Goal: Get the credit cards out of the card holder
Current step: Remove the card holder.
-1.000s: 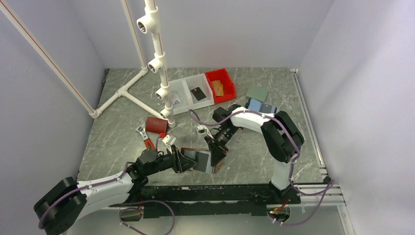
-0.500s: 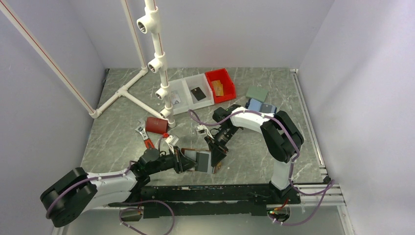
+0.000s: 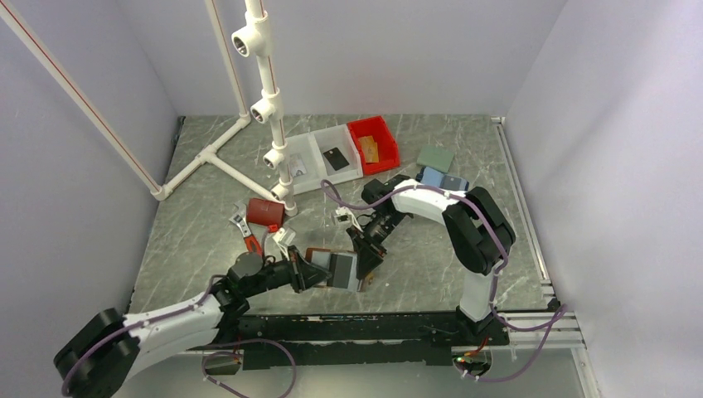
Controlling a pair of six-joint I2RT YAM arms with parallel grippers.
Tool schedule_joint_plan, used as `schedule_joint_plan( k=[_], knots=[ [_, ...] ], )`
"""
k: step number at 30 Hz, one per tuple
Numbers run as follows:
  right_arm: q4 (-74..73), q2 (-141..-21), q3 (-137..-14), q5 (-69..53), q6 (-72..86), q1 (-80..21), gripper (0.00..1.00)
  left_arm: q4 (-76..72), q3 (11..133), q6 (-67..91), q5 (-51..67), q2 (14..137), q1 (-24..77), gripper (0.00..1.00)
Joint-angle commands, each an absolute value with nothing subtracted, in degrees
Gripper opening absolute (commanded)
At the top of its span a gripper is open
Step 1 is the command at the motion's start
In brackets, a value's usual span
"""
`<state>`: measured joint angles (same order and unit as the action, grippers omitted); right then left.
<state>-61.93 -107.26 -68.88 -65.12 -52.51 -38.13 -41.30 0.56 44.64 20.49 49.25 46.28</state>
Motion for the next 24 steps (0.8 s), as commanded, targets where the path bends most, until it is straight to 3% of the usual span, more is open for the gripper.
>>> schedule_joint_plan(
  k=[1, 9, 16, 24],
  knots=[
    [-63.21, -107.12, -70.76, -68.50, -54.22, -37.97, 0.00, -30.92, -2.09, 43.88, 16.08, 39.27, 45.31, 0.00],
    [-66.48, -109.68, -71.70, -67.31, -57.55, -37.55, 0.00, -13.94, -0.91, 43.83, 13.35, 25.13, 45.00, 0.00],
    [-66.52, -111.40, -72.15, -66.22, -57.50, -36.00, 0.00, -11.34, -0.44, 44.52, 13.17, 24.15, 44.90, 0.00],
    [-60.01, -115.64, -72.14, -59.24, -45.39, -32.01, 0.00, -10.71, 1.55, 44.19, 13.21, 24.04, 44.91, 0.00]
  ],
)
